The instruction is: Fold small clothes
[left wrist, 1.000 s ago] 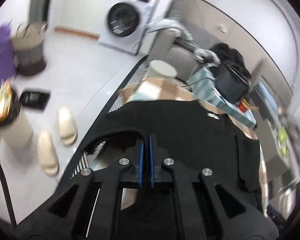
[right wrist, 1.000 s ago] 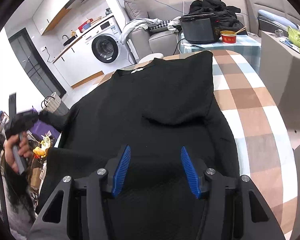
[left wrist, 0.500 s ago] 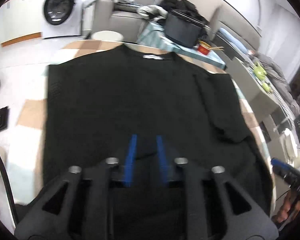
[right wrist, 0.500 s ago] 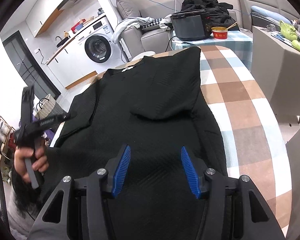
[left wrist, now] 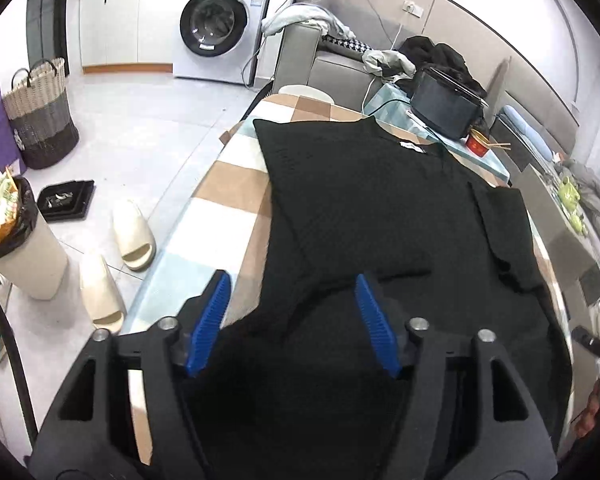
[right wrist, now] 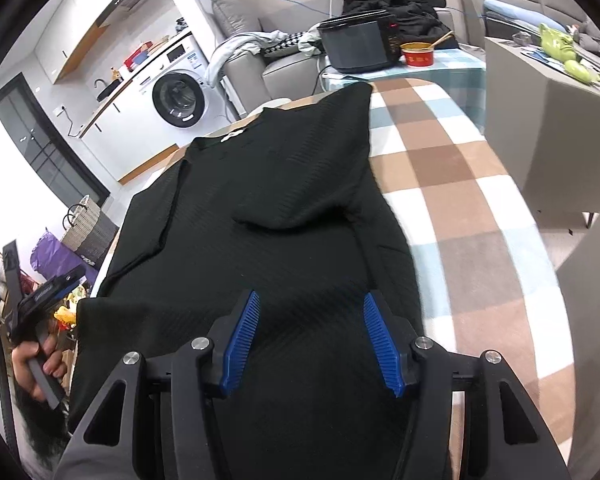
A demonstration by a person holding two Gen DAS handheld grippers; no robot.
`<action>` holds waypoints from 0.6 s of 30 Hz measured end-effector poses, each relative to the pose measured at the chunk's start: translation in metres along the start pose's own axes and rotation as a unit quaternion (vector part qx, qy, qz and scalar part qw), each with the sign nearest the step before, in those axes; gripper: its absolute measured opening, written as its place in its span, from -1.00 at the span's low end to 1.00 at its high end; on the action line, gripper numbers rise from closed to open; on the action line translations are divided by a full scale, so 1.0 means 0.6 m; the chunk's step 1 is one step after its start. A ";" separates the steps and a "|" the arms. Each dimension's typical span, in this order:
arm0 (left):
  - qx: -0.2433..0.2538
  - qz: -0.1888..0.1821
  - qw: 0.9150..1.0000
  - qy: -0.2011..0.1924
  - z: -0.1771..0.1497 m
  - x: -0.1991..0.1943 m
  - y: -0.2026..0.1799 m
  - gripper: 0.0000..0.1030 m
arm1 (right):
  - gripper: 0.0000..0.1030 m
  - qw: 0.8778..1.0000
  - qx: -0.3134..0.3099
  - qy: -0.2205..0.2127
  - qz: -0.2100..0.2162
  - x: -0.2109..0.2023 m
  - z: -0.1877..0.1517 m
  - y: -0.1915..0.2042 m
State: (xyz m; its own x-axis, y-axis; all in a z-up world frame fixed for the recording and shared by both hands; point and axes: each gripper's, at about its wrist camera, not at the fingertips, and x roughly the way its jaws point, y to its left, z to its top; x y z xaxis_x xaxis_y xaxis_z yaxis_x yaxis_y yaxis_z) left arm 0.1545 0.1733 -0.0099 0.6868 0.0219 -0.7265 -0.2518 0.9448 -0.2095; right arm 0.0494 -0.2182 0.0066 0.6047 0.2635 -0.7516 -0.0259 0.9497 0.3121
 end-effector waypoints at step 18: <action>0.034 0.027 0.999 0.001 -0.162 -0.141 0.054 0.62 | 0.57 0.998 -0.019 0.052 -0.043 -0.053 -0.109 -0.060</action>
State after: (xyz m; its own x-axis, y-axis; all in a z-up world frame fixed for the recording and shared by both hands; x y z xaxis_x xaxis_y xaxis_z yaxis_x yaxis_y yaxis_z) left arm 0.0220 0.1704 -0.0192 0.6722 0.0738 -0.7366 -0.2425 0.9621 -0.1249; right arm -0.0211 -0.2495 -0.0190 0.5210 0.1949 -0.8310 -0.0081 0.9747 0.2235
